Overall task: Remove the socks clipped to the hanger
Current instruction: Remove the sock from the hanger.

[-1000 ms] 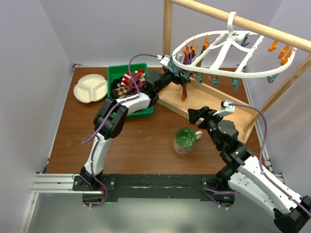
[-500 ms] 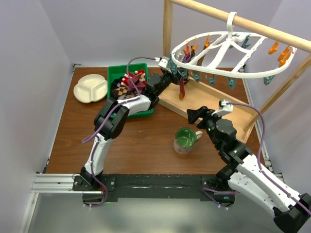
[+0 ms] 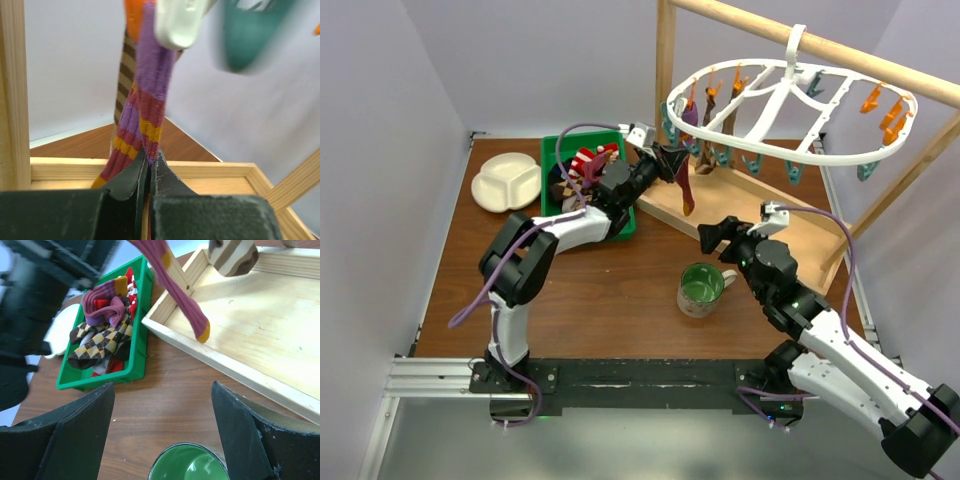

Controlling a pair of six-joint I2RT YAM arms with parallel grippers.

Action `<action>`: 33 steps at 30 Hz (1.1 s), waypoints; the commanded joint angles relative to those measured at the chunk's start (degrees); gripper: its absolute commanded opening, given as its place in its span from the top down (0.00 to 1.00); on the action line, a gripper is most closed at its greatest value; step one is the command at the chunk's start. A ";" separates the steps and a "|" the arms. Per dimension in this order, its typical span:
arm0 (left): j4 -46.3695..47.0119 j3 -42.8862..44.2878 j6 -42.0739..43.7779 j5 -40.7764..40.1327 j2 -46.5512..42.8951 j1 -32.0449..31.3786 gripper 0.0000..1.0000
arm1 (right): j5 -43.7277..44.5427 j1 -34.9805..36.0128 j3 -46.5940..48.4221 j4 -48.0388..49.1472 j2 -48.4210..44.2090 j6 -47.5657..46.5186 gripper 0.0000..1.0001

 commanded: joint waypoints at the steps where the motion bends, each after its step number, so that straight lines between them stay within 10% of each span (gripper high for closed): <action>1: 4.48 -3.81 0.54 2.13 -7.50 -0.21 1.00 | 0.04 0.01 3.03 5.05 1.31 -1.59 0.16; 33: -13.98 -22.28 -7.11 8.11 -30.88 -1.70 1.00 | -35.99 -12.12 3.74 40.29 22.05 2.89 0.08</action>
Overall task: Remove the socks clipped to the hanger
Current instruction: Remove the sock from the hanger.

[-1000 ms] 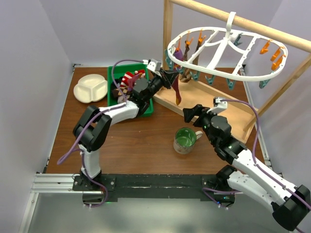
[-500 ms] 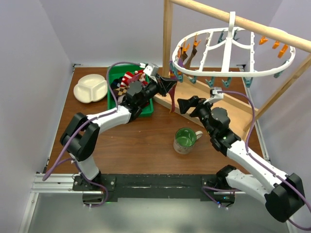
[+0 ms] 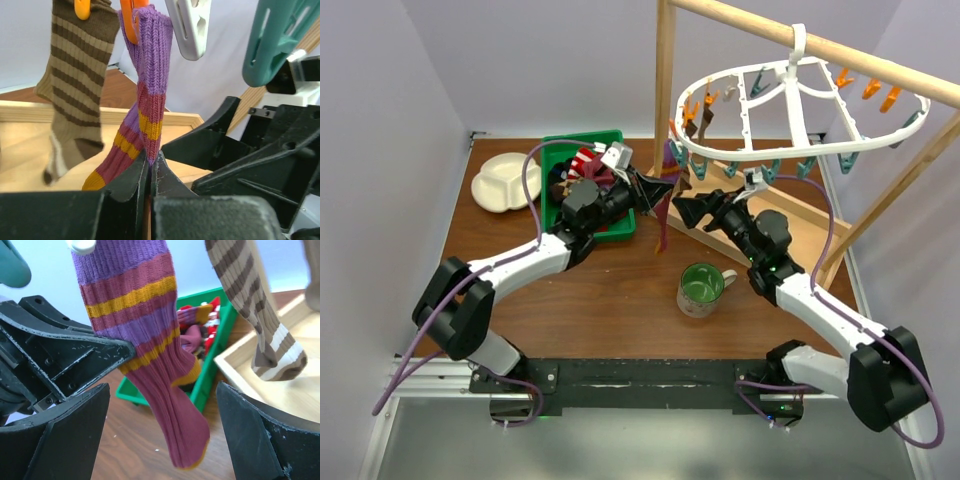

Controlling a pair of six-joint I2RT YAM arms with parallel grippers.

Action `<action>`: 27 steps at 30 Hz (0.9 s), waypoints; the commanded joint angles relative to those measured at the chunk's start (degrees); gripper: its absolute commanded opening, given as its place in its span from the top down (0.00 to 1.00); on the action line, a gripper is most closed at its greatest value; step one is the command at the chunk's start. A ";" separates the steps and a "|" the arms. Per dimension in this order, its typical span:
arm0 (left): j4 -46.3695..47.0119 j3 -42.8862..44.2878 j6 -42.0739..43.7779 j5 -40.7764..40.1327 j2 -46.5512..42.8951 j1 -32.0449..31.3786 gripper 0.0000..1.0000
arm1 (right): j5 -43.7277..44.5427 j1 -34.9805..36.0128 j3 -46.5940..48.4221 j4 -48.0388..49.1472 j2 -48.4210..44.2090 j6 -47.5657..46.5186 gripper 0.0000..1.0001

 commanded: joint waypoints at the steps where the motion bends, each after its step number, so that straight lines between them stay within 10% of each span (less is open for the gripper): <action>1: -1.43 -1.19 -2.32 -0.48 -4.35 -1.17 1.00 | -6.70 -0.91 0.74 8.43 2.01 2.72 0.08; 27: -19.11 2.67 -1.44 -22.37 -6.38 -11.72 1.00 | 0.58 -1.53 1.44 6.24 -3.53 5.01 0.07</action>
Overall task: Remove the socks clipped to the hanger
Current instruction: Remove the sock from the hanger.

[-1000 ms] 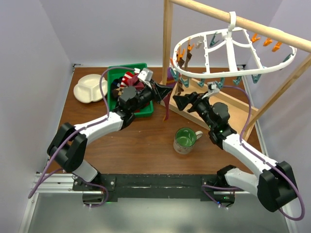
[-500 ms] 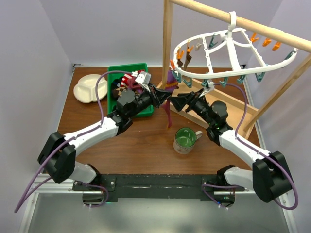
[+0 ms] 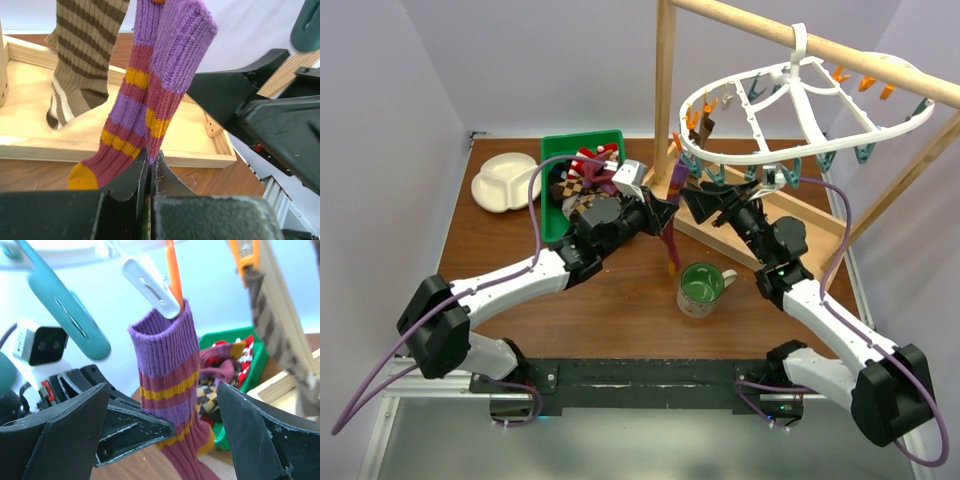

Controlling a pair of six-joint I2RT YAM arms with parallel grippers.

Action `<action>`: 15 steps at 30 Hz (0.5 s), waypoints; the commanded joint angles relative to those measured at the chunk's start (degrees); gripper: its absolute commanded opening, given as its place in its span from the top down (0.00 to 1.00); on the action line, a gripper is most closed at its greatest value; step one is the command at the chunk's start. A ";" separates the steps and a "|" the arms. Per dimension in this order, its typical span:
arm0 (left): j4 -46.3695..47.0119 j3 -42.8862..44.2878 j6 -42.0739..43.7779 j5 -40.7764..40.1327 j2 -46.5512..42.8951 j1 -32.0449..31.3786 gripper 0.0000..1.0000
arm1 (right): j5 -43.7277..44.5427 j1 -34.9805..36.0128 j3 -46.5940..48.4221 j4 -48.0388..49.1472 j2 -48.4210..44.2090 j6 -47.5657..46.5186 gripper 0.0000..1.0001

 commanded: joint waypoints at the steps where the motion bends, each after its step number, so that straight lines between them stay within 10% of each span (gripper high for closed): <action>1: -0.53 3.05 0.98 -2.54 1.47 -0.79 1.00 | 4.32 -0.08 2.18 -1.10 0.78 -0.33 0.07; 15: -1.14 7.88 2.13 -1.66 5.25 -1.68 1.00 | 4.14 0.62 7.11 2.67 10.80 2.57 0.11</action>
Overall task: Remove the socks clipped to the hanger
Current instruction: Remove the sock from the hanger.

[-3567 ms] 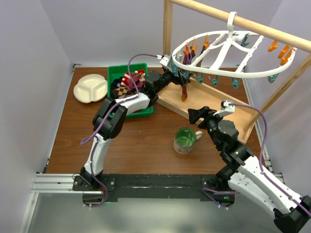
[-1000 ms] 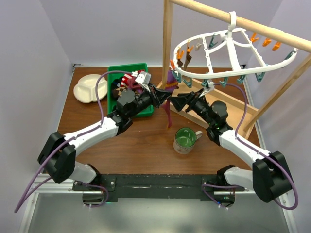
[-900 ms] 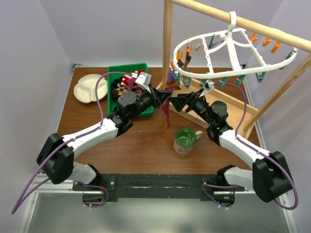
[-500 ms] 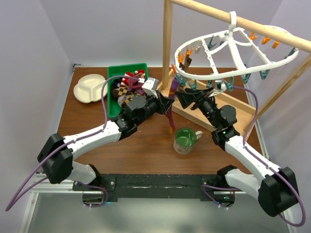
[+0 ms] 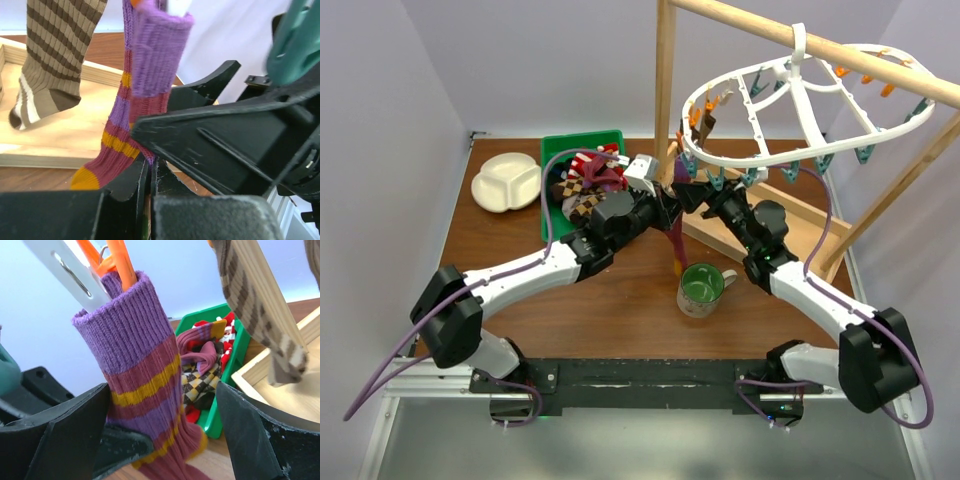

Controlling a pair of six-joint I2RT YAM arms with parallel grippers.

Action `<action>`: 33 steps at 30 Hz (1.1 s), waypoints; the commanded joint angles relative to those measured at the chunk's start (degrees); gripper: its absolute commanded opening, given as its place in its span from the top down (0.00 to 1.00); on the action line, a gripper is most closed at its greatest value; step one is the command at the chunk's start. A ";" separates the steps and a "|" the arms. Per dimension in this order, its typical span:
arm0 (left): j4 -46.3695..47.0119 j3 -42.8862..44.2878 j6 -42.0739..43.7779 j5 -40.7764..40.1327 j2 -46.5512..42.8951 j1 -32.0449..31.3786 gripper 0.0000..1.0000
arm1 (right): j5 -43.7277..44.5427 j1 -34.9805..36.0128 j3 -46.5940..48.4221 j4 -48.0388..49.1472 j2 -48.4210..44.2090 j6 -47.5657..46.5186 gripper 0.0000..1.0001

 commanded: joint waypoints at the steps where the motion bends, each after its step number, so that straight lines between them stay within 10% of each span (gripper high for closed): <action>1: 0.56 2.85 1.71 -0.20 0.72 -0.56 1.00 | 1.48 0.51 4.34 4.09 1.73 1.50 0.11; 24: -7.08 9.89 3.56 -6.17 5.56 -1.53 1.00 | 12.90 4.82 5.22 2.52 3.49 0.97 0.20; 33: -7.96 8.84 4.08 -7.41 3.10 -1.62 1.00 | 16.59 4.91 2.58 2.25 1.65 3.44 0.81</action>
